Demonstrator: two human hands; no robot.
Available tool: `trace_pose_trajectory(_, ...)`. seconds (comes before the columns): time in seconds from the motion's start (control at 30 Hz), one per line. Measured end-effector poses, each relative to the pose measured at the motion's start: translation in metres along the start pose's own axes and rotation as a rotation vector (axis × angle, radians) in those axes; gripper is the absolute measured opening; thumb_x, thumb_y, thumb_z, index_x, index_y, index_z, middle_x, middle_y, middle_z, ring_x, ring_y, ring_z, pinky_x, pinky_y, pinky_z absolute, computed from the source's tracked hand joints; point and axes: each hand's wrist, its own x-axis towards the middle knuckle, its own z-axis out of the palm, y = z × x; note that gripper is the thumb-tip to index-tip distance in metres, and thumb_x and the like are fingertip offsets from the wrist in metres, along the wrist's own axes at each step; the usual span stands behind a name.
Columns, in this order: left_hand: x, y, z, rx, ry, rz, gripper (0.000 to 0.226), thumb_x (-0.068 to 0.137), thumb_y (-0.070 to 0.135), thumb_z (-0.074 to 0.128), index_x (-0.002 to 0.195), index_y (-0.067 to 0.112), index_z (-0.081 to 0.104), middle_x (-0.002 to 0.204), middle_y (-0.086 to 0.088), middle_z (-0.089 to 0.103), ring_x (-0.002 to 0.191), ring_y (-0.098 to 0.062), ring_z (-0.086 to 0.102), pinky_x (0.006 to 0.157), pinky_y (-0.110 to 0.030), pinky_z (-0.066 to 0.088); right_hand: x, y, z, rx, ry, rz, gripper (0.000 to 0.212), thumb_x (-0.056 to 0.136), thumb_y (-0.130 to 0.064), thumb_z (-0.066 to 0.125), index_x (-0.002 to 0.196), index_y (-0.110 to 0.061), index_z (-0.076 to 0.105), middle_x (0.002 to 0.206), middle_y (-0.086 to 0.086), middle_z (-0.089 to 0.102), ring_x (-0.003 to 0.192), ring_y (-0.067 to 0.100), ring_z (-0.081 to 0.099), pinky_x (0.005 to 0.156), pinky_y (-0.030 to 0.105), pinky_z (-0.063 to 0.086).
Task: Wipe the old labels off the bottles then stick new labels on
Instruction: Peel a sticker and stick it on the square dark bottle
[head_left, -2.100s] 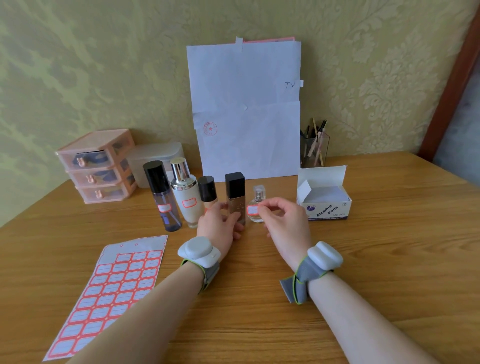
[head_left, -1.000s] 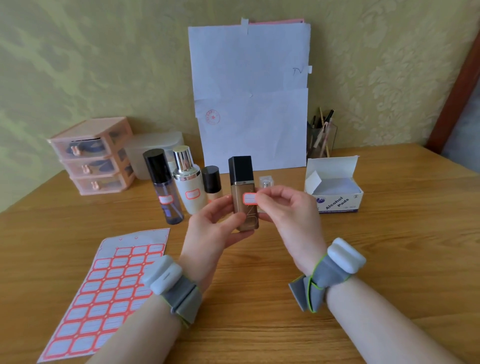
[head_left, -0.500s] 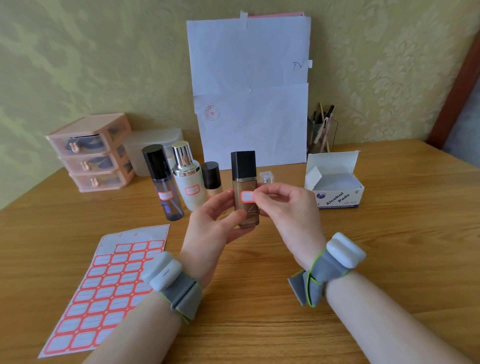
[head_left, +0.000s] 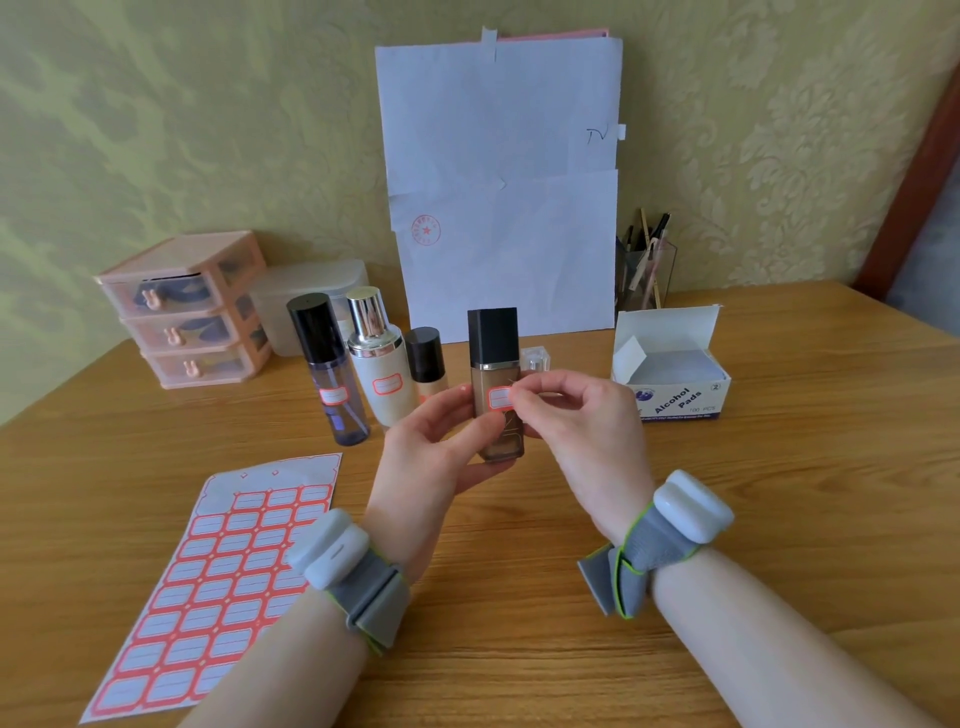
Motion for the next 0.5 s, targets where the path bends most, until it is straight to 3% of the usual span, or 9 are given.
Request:
trace_pose_trajectory(0.2, -0.0013, -0.0014, -0.0025, 0.022, 0.026, 0.018, 0.027, 0.091, 0.016, 0.071, 0.117, 0.009, 0.069, 0.105, -0.009, 0.078, 0.096, -0.027, 0.076, 0.073, -0.036, 0.063, -0.0034, 0.0022, -0.0001, -0.058, -0.028, -0.072, 0.007, 0.082, -0.02, 0.077, 0.078, -0.025, 0.078, 0.073, -0.014, 0.075, 0.073, 0.002, 0.071, 0.067, 0.019, 0.058)
trace_pose_trajectory(0.33, -0.0007, -0.0012, -0.0028, 0.021, 0.047, 0.006, 0.026, 0.092, 0.017, 0.07, 0.116, 0.008, 0.07, 0.104, -0.011, 0.078, 0.096, -0.027, 0.076, 0.07, -0.035, 0.063, -0.004, 0.0056, 0.0026, -0.055, -0.02, -0.078, 0.008, 0.082, -0.018, 0.077, 0.085, -0.025, 0.077, 0.078, -0.014, 0.076, 0.077, 0.001, 0.071, 0.069, 0.022, 0.059)
trace_pose_trajectory(0.5, -0.0003, -0.0011, -0.0043, -0.034, 0.058, -0.024, 0.02, 0.095, 0.014, 0.065, 0.113, 0.006, 0.071, 0.102, -0.014, 0.077, 0.095, -0.03, 0.076, 0.069, -0.035, 0.062, -0.003, 0.0076, 0.0065, 0.113, -0.048, 0.025, 0.036, 0.082, -0.013, 0.076, 0.116, -0.024, 0.067, 0.097, -0.009, 0.077, 0.088, 0.006, 0.073, 0.08, 0.036, 0.061)
